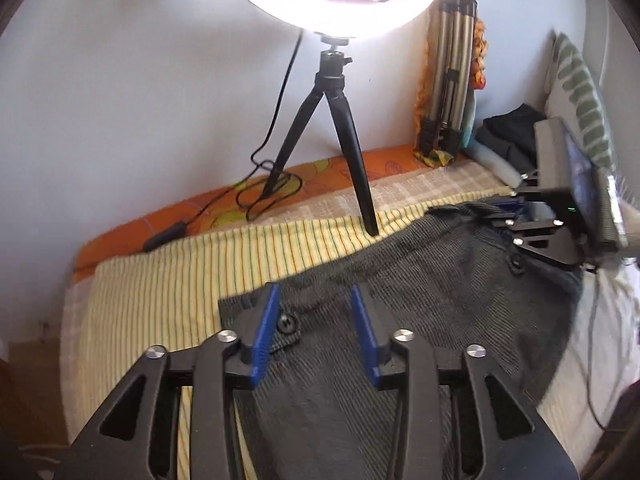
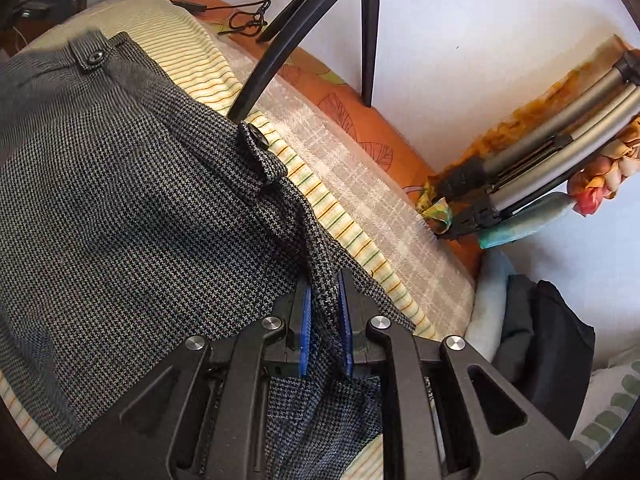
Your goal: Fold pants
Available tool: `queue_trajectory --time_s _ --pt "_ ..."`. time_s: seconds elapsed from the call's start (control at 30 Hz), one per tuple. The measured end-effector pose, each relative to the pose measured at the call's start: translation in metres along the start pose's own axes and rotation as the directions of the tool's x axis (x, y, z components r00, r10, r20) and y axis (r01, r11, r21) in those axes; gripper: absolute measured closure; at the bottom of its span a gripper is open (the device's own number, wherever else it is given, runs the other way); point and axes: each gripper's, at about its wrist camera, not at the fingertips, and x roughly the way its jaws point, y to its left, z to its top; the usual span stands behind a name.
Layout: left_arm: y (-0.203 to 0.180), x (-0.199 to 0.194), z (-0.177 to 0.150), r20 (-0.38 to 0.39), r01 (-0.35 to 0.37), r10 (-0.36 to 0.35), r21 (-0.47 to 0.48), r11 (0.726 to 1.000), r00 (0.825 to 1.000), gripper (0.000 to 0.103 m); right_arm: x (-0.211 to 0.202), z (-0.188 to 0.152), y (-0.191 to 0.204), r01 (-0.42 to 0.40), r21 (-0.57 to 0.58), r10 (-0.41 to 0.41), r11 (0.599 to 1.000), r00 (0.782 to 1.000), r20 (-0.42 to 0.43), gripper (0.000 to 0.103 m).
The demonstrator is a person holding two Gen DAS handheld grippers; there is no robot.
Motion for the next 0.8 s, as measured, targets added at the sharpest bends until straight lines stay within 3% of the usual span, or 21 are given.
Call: queue_trajectory --time_s 0.17,0.33,0.43,0.47,0.5,0.57,0.67,0.73,0.8 --pt "0.017 -0.021 -0.043 -0.022 -0.051 0.049 -0.065 0.997 0.999 0.055 0.008 -0.002 -0.002 -0.006 0.023 0.006 1.0 1.0 0.004 0.09" --pt "0.036 -0.013 -0.087 -0.109 0.009 -0.032 -0.199 0.98 0.994 0.055 0.005 -0.004 -0.006 -0.01 0.051 0.009 0.999 1.0 0.019 0.09" --pt "0.031 -0.009 -0.091 -0.109 0.013 -0.036 -0.206 0.979 0.993 0.055 -0.002 -0.005 -0.004 0.01 0.051 -0.011 0.999 0.999 0.03 0.09" --pt "0.027 -0.009 -0.089 -0.102 -0.009 -0.01 -0.183 0.983 0.995 0.058 -0.006 -0.005 -0.003 0.018 0.051 -0.02 0.999 0.999 0.04 0.09" --pt "0.024 -0.008 -0.088 -0.093 -0.034 0.02 -0.157 0.987 0.995 0.071 -0.013 -0.006 -0.002 0.025 0.051 -0.028 0.998 0.998 0.059 0.09" --pt "0.019 -0.006 -0.084 -0.085 -0.094 0.084 -0.121 0.988 0.993 0.082 -0.026 -0.009 -0.007 0.013 0.085 -0.022 0.996 0.995 0.099 0.091" --pt "0.022 0.001 -0.084 -0.09 -0.169 0.159 -0.114 0.979 0.983 0.082 -0.014 -0.01 -0.017 -0.017 0.131 0.011 0.991 0.999 0.047 0.09" --pt "0.03 -0.003 -0.086 -0.091 -0.155 0.144 -0.13 0.979 0.985 0.082 -0.003 -0.007 -0.011 -0.03 0.093 0.03 0.995 1.0 -0.006 0.09" --pt "0.034 -0.01 -0.089 -0.082 -0.154 0.143 -0.149 0.977 0.986 0.082 -0.007 -0.003 -0.005 -0.002 0.058 0.002 0.998 1.0 -0.005 0.078"
